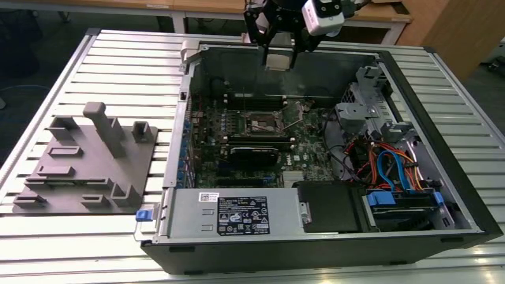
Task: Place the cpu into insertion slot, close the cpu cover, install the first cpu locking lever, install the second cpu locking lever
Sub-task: 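Place the cpu into insertion slot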
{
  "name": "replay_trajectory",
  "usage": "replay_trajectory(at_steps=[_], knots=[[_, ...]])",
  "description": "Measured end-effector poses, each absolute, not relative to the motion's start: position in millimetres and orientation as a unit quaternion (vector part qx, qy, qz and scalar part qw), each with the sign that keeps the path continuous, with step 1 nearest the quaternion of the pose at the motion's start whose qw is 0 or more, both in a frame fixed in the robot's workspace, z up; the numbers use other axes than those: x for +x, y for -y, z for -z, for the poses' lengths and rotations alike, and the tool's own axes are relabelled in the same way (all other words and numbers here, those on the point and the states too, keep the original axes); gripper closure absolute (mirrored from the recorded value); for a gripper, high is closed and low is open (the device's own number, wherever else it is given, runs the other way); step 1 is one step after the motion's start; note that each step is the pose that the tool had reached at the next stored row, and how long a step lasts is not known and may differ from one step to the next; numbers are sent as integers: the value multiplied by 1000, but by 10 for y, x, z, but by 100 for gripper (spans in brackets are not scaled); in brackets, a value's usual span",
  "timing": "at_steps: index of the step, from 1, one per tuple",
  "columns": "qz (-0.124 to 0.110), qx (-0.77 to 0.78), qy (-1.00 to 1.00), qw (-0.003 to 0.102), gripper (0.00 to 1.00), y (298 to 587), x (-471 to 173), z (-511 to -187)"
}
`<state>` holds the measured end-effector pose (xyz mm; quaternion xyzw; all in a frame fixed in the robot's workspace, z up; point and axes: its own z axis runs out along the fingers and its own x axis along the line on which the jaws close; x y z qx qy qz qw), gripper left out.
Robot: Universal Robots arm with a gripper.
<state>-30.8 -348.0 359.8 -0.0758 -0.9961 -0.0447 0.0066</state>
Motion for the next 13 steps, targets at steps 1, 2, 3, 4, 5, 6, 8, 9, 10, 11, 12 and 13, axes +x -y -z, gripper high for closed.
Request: replay_trajectory(at_steps=[1,2,3,4,5,6,8,9,10,11,12,13], knots=[[45,-81,996,6,46,3480,-309,-3598],[45,-88,995,6,46,3479,-309,-3596],[44,-96,994,6,46,3479,-308,-3595],[44,-104,994,5,46,3479,-308,-3595],[44,-112,993,5,46,3479,-308,-3594],[44,-119,992,5,46,3479,-308,-3594],[45,-122,992,4,46,3479,-318,-3592],[45,-122,992,4,46,3479,-320,-3592],[44,-122,992,4,46,3479,-323,-3592],[44,-122,992,4,46,3479,-323,-3592],[44,-123,991,4,46,3479,-323,-3592],[44,-128,991,4,46,3479,-324,-3591]])
